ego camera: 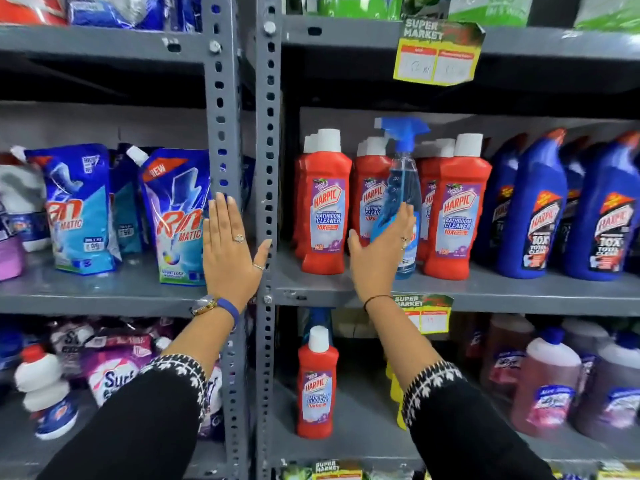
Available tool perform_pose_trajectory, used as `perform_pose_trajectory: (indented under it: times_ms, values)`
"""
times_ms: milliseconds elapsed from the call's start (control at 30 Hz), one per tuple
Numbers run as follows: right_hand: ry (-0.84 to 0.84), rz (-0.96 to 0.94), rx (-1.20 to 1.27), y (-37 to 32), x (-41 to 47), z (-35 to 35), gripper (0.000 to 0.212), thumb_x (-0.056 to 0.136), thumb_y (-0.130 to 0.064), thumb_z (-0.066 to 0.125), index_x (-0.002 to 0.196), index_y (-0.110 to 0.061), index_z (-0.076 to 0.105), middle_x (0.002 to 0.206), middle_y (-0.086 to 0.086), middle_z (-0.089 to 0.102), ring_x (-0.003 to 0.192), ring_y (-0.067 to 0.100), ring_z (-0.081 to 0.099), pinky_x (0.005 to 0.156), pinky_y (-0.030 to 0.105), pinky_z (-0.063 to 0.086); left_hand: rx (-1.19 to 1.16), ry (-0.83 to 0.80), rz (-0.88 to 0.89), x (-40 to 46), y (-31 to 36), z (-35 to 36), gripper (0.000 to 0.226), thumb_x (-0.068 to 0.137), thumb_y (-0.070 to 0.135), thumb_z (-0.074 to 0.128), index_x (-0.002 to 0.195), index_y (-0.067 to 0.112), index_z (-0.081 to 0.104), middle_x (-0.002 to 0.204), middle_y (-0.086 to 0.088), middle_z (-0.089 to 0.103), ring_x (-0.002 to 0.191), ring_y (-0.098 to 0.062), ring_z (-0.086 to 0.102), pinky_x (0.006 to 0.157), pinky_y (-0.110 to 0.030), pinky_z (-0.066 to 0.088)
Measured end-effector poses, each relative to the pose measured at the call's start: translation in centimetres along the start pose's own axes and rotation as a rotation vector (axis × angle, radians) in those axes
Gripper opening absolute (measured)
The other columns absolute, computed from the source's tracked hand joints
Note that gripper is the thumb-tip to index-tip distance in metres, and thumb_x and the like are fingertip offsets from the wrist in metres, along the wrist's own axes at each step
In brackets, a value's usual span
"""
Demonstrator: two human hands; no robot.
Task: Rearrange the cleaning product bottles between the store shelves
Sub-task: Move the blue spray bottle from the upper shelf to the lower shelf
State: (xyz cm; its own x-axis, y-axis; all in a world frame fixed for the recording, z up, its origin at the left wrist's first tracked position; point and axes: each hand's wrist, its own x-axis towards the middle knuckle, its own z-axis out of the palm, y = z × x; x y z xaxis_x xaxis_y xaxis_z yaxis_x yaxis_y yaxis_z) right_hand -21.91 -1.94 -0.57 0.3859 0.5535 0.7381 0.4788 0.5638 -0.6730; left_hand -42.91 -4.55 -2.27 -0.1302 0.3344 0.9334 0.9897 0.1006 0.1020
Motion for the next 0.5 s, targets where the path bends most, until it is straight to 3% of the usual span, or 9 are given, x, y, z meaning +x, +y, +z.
perform_pose_trajectory:
  times_ms: [233, 367, 500]
  values:
    - [0.128, 0.221, -0.153, 2.1, 4.2, 0.5, 0.11, 0.065, -0.035, 0.081, 0.147, -0.005, 0.014, 0.152, 0.018, 0.026, 0.141, 0.031, 0.021, 0.114, 0.049, 0.015, -0.09, 0.09, 0.023, 0.0, -0.2, 1.1, 0.08, 0.094, 0.052, 0.029, 0.148, -0.002, 0.004, 0.154, -0.022, 0.01, 0.144, -0.024, -0.005, 0.119, -0.032, -0.004]
    - [0.157, 0.26, -0.183, 1.9, 4.6, 0.6, 0.106, 0.065, -0.033, 0.081, 0.147, -0.008, 0.018, 0.146, 0.018, 0.035, 0.134, 0.035, 0.032, 0.107, 0.051, 0.029, -0.076, 0.092, 0.029, 0.1, -0.3, 1.2, 0.08, 0.094, 0.051, 0.03, 0.148, -0.002, 0.003, 0.154, -0.022, 0.01, 0.143, -0.021, -0.009, 0.118, -0.032, -0.006]
    - [0.117, 0.283, -0.168, 0.3, 4.0, 0.5, 0.102, 0.066, -0.031, 0.08, 0.145, -0.013, 0.019, 0.141, 0.016, 0.038, 0.128, 0.036, 0.036, 0.1, 0.054, 0.033, -0.081, 0.098, 0.036, 0.1, -0.3, 1.3, 0.079, 0.093, 0.05, 0.03, 0.149, 0.0, 0.002, 0.154, -0.022, 0.01, 0.144, -0.022, -0.007, 0.118, -0.032, -0.005]
